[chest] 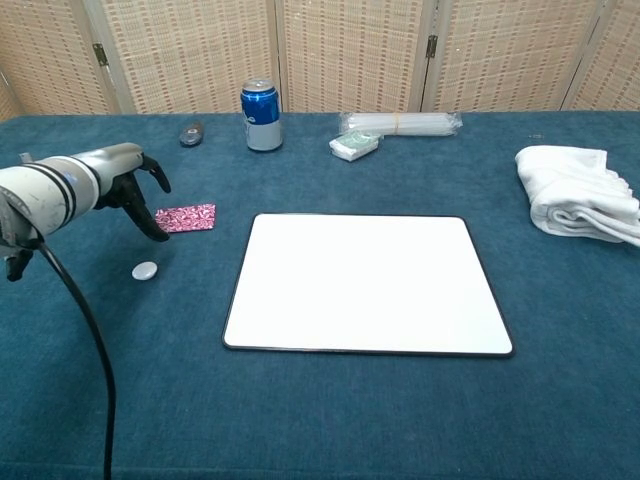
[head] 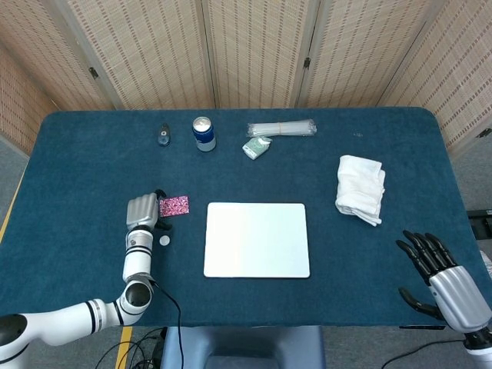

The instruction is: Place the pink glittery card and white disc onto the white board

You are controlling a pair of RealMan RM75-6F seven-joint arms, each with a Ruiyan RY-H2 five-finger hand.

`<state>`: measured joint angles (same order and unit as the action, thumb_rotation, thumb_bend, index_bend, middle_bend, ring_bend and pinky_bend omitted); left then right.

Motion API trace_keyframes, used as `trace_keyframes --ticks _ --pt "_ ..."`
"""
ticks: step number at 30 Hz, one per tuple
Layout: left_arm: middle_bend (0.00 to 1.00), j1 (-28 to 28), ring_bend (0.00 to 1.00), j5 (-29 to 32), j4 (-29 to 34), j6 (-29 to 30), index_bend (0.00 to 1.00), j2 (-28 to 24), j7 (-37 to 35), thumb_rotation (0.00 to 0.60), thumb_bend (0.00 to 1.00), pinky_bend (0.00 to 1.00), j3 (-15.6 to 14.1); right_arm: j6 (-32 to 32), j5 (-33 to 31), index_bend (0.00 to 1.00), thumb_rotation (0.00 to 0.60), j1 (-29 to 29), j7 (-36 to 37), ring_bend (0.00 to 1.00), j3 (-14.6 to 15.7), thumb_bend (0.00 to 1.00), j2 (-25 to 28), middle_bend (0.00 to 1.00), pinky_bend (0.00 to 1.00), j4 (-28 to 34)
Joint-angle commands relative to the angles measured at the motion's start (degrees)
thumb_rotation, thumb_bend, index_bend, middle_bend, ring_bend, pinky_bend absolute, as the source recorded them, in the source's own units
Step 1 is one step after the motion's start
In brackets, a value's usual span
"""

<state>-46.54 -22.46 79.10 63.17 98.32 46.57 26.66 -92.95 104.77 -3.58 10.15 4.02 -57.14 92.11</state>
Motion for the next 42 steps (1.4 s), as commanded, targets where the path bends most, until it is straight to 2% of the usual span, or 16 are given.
trace_keyframes --ticks 1,6,19,29,42 --pt "1.0 -0.8 1.0 0.4 0.5 -1.8 0.29 -1.4 0.2 0.6 0.2 1.0 -0.7 0.5 0.0 0.0 0.6 -0.2 -0.5 0.0 0.0 0.23 0.0 0.0 0.0 0.1" --pt "1.0 -2.0 1.0 3.2 -0.5 -5.0 0.29 -3.7 -0.2 0.6 0.2 1.0 -0.7 1.1 -0.6 0.0 0.6 -0.5 -1.3 0.0 -0.4 0.23 -0.3 0.0 0.0 0.4" --pt "1.0 -4.2 1.0 5.6 -8.2 -10.8 0.32 -2.4 -5.0 0.6 0.2 1.0 -3.0 3.3 -2.5 0.0 0.6 -1.5 -1.4 0.0 -0.9 0.23 -0.3 0.0 0.0 0.9" --pt "1.0 -5.6 1.0 4.8 -12.0 -11.6 0.35 0.1 -7.6 0.6 0.2 1.0 -4.6 3.4 -2.4 0.0 0.6 -1.6 -0.7 0.0 -0.7 0.23 -0.1 0.0 0.0 0.8" --pt "1.0 -7.2 1.0 6.1 -15.5 -13.4 0.37 0.7 -9.1 0.6 0.2 1.0 -4.4 3.3 -3.3 0.0 0.6 -1.5 -0.8 0.0 -1.1 0.23 0.0 0.0 0.0 0.9"
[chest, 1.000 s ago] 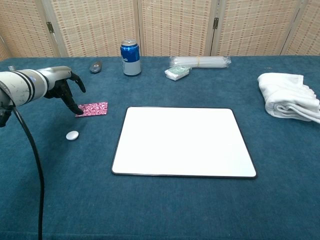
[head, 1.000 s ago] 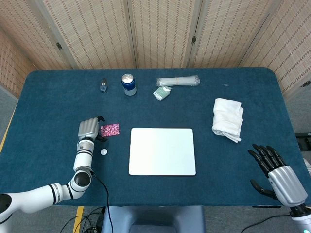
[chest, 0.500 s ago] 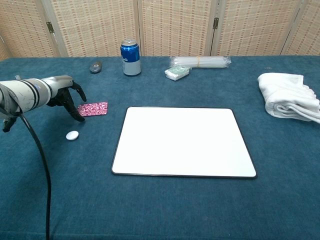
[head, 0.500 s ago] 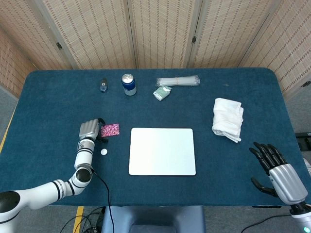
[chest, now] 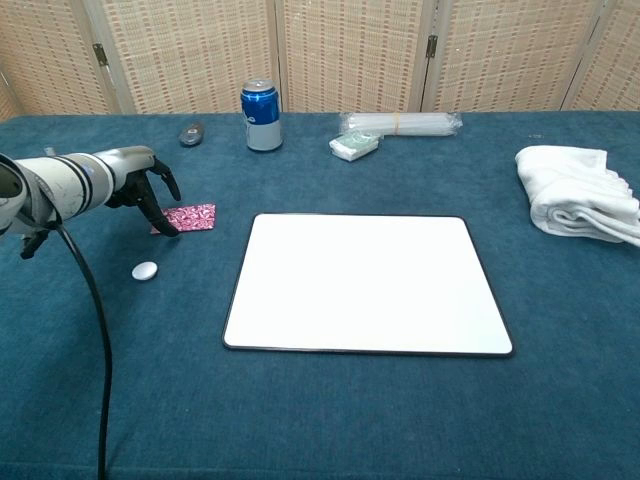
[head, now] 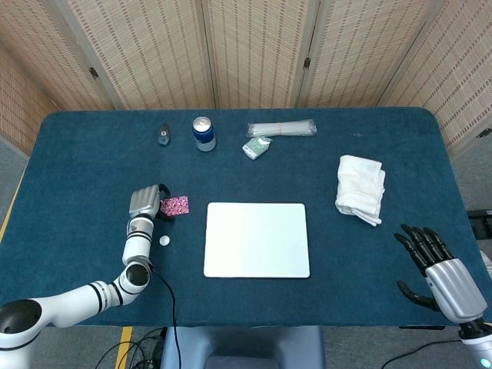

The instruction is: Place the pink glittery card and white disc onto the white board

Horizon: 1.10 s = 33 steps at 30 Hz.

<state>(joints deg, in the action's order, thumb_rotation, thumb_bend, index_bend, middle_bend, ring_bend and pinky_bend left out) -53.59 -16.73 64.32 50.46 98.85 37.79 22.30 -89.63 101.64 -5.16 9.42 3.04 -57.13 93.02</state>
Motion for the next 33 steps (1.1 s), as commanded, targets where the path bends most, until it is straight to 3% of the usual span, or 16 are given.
trace_keyframes --ticks 1,20,28,33 --pt "1.0 -0.2 1.0 0.5 -1.0 -1.0 0.37 0.2 -0.5 0.6 0.2 1.0 -0.1 -0.1 -0.2 0.0 0.6 0.0 -0.1 0.0 -0.1 0.23 0.0 0.0 0.0 0.0" --pt "1.0 -1.1 1.0 0.8 -4.3 -3.6 0.47 1.1 -2.6 0.6 0.2 1.0 -1.1 -0.3 -0.3 0.0 0.6 0.0 0.1 0.0 -0.4 0.23 0.0 0.0 0.0 0.0" --pt "1.0 -0.5 1.0 0.0 -1.6 -1.6 0.48 0.2 -3.4 0.6 0.2 1.0 -1.3 -0.2 0.0 0.0 0.6 -0.1 0.1 0.0 -0.3 0.23 0.0 0.0 0.0 0.1" --pt "1.0 -0.1 1.0 0.5 3.2 1.5 0.46 -1.6 -2.7 0.6 0.2 1.0 -1.2 -0.2 0.3 0.0 0.6 -0.3 0.5 0.0 -0.2 0.23 0.1 0.0 0.0 0.0"
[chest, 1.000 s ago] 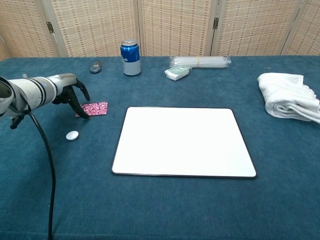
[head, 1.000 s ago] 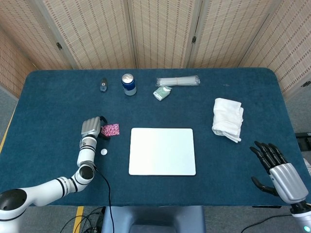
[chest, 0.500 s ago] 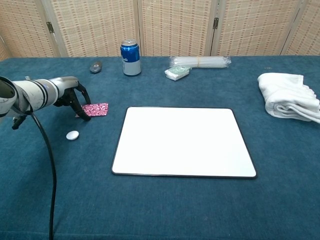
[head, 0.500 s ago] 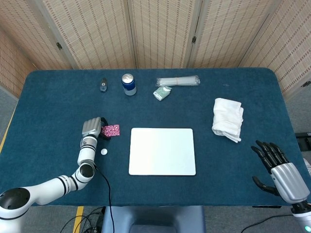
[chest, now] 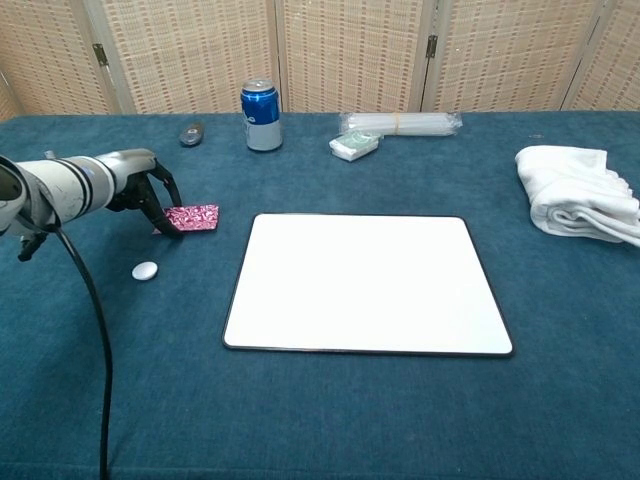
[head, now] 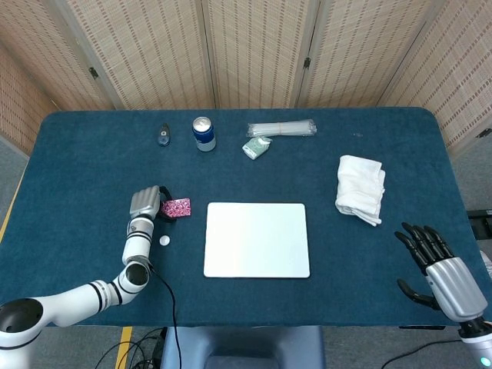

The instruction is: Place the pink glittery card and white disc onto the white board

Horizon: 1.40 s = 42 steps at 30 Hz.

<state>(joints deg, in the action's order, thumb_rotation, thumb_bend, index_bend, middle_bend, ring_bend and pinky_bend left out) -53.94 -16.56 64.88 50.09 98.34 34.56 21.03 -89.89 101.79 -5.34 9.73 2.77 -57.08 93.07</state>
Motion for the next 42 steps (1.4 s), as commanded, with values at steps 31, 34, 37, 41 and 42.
trace_keyframes --ticks 31,34,37,41,42 --pt "1.0 -8.1 1.0 -3.9 20.4 34.3 0.42 17.9 16.8 0.6 0.2 1.0 2.5 -22.6 10.5 0.0 0.6 6.6 15.8 0.0 2.8 0.23 1.2 0.0 0.0 -10.6" --pt "1.0 -8.4 1.0 -3.5 20.4 33.6 0.42 19.2 17.1 0.6 0.2 1.0 4.4 -22.9 10.7 0.0 0.6 6.5 16.5 0.0 2.8 0.23 1.2 0.0 0.0 -11.0" --pt "1.0 -8.8 1.0 -3.2 19.4 32.5 0.42 20.5 17.5 0.6 0.2 1.0 5.5 -23.4 11.1 0.0 0.6 6.6 16.7 0.0 2.9 0.23 1.1 0.0 0.0 -11.4" --pt "1.0 -9.1 1.0 -3.9 18.7 31.5 0.42 21.6 18.2 0.6 0.2 1.0 5.8 -23.0 11.3 0.0 0.6 6.4 16.6 0.0 3.0 0.23 1.0 0.0 0.0 -11.6" --pt "1.0 -9.0 1.0 -4.2 18.9 31.5 0.42 21.6 18.3 0.6 0.2 1.0 5.8 -22.9 11.3 0.0 0.6 6.3 16.5 0.0 2.9 0.23 1.0 0.0 0.0 -11.6"
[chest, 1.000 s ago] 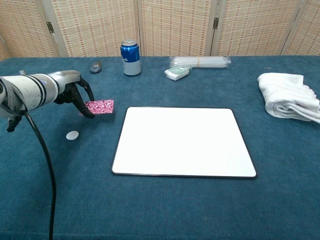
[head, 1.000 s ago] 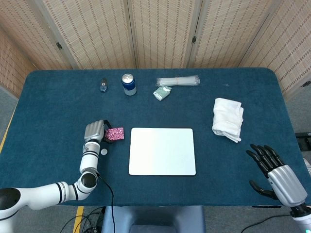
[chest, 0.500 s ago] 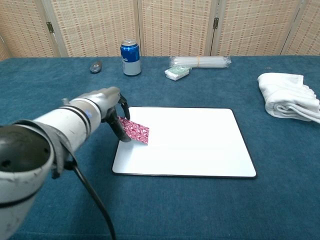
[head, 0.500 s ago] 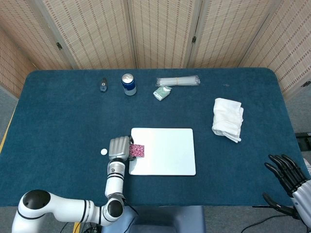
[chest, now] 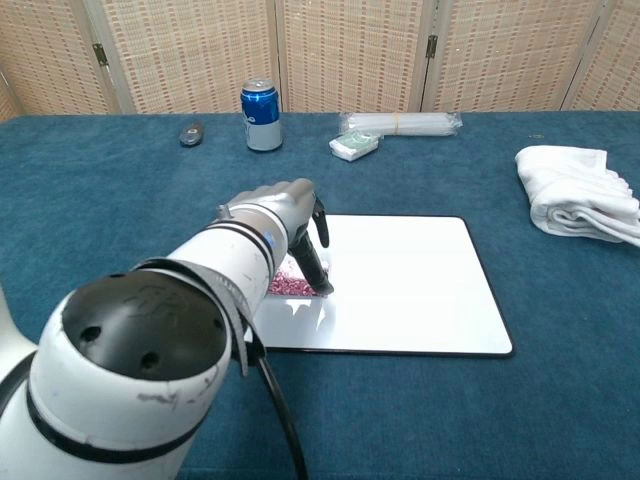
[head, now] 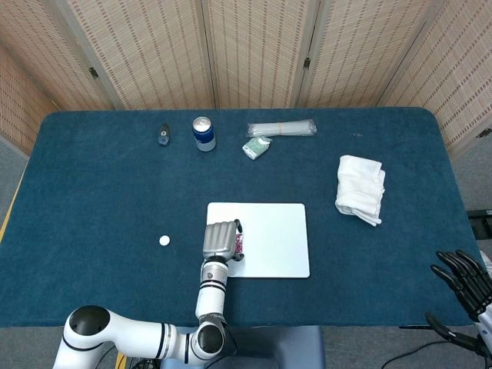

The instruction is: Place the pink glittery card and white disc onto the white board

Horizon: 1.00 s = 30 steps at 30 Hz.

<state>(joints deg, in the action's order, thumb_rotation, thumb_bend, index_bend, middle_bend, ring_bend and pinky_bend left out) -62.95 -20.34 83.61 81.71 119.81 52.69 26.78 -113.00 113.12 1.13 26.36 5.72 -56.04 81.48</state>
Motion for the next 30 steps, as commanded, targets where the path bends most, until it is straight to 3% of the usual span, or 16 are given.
trace_keyframes --ticks 1,9,15,19,23,26,30 --pt "1.0 0.2 1.0 -0.7 0.7 0.0 0.42 -0.1 0.3 0.6 0.2 1.0 0.0 0.3 0.0 0.0 0.6 -0.2 -0.2 0.0 0.0 0.23 0.0 0.0 0.0 0.0" --pt "1.0 5.1 1.0 -4.2 13.8 5.4 0.4 -6.9 1.2 0.6 0.2 1.0 -1.3 1.5 -0.5 0.0 0.6 -0.5 -1.2 0.0 -0.2 0.23 -0.1 0.0 0.0 0.6" --pt "1.0 11.9 1.0 -4.9 25.4 8.2 0.43 -16.0 1.3 0.6 0.22 1.0 -6.9 3.0 0.8 0.0 0.6 -0.8 -4.3 0.0 0.2 0.23 -0.2 0.0 0.0 2.5" --pt "1.0 16.4 1.0 -6.9 25.4 5.6 0.46 -19.9 -3.6 0.6 0.26 1.0 -10.8 4.1 2.0 0.0 0.6 -1.1 -6.5 0.0 0.5 0.23 -0.4 0.0 0.0 3.2" --pt "1.0 20.3 1.0 -12.0 22.2 4.1 0.46 -23.3 -7.5 0.6 0.27 1.0 -16.5 3.5 3.2 0.0 0.6 -0.9 -8.2 0.0 0.6 0.23 -0.8 0.0 0.0 3.5" --pt "1.0 22.5 1.0 -12.2 20.1 0.5 0.47 -25.2 -12.2 0.6 0.27 1.0 -16.5 2.6 4.2 0.0 0.6 -0.5 -8.9 0.0 0.8 0.23 -1.2 0.0 0.0 3.2" --pt "1.0 22.7 1.0 -12.8 17.6 -3.0 0.46 -26.4 -13.4 0.6 0.27 1.0 -16.3 3.5 3.7 0.0 0.6 -0.8 -8.9 0.0 0.9 0.23 -1.2 0.0 0.0 3.4"
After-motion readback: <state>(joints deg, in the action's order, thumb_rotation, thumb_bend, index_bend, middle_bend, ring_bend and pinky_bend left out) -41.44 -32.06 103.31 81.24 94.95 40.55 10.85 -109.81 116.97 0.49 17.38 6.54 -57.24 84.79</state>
